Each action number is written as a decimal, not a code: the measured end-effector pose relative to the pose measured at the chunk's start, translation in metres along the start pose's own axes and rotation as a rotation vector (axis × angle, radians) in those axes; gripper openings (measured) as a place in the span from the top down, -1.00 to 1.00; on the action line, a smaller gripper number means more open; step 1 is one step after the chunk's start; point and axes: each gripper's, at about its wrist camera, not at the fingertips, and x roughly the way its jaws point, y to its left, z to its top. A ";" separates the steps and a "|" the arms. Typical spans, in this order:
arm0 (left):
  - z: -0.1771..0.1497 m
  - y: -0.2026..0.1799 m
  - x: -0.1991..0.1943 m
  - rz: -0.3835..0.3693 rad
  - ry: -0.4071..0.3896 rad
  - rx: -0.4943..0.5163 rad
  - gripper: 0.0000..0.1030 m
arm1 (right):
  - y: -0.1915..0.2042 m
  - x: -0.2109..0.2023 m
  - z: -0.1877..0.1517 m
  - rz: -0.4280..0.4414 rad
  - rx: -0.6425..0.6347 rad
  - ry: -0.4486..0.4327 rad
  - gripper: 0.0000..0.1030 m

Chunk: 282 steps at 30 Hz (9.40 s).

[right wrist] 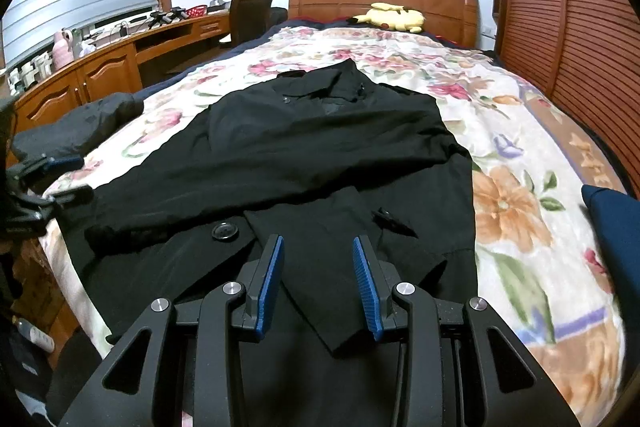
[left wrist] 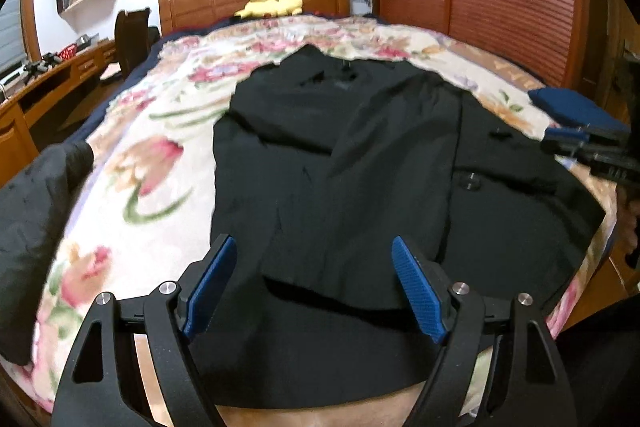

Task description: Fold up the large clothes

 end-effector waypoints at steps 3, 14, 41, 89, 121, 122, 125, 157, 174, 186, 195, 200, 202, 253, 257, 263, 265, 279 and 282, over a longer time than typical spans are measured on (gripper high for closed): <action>-0.009 0.000 0.012 0.021 0.043 0.012 -0.57 | -0.001 0.001 -0.001 -0.004 0.002 0.006 0.28; -0.025 0.014 0.018 -0.010 0.071 -0.044 -0.57 | -0.009 -0.003 -0.005 -0.017 0.009 0.019 0.28; -0.051 0.060 -0.015 0.017 0.017 -0.115 -0.57 | -0.047 -0.035 -0.054 -0.090 0.007 0.115 -0.15; -0.040 0.052 -0.057 -0.080 -0.088 -0.083 0.91 | -0.044 -0.015 -0.064 -0.005 -0.006 0.203 0.49; 0.007 0.058 -0.212 -0.080 -0.426 -0.047 0.91 | -0.028 -0.201 -0.026 -0.003 -0.081 -0.221 0.84; 0.010 0.058 -0.218 -0.076 -0.436 -0.043 0.91 | -0.027 -0.206 -0.026 -0.005 -0.086 -0.228 0.84; 0.014 0.056 -0.232 -0.075 -0.462 -0.037 0.91 | -0.024 -0.219 -0.025 -0.008 -0.097 -0.255 0.84; 0.038 0.096 -0.023 0.058 -0.118 -0.107 0.91 | -0.046 -0.013 0.006 -0.093 -0.087 -0.015 0.84; 0.139 0.115 0.082 0.145 -0.092 -0.076 0.91 | -0.062 0.121 0.120 -0.186 -0.043 -0.007 0.84; 0.147 0.139 0.152 0.172 -0.021 -0.108 0.91 | -0.068 0.208 0.152 -0.237 -0.026 0.019 0.84; 0.144 0.140 0.132 0.126 -0.039 -0.135 0.17 | -0.069 0.199 0.155 -0.237 0.017 0.031 0.30; 0.138 0.135 0.101 0.077 -0.076 -0.132 -0.59 | -0.069 0.157 0.159 -0.243 0.058 -0.068 -0.53; 0.131 0.131 0.085 0.056 -0.084 -0.131 -0.59 | -0.065 0.147 0.154 -0.233 0.035 -0.057 -0.53; -0.006 0.085 0.062 -0.029 0.016 -0.070 -0.59 | 0.020 0.043 0.023 0.028 -0.058 0.056 -0.03; -0.004 0.079 0.058 0.009 0.023 -0.050 -0.59 | -0.027 0.020 0.017 -0.115 0.054 0.034 -0.10; -0.003 0.078 0.042 -0.004 0.023 -0.045 -0.59 | -0.070 0.002 0.004 -0.180 0.120 0.022 -0.11; -0.004 0.079 0.038 -0.014 0.025 -0.057 -0.57 | -0.074 0.003 -0.001 -0.177 0.129 0.028 -0.11; -0.010 0.086 0.039 0.006 0.065 -0.096 -0.17 | -0.090 0.042 -0.013 -0.105 0.228 0.108 -0.49; -0.009 0.086 0.040 0.011 0.079 -0.094 -0.17 | -0.091 0.045 -0.015 -0.098 0.216 0.103 -0.49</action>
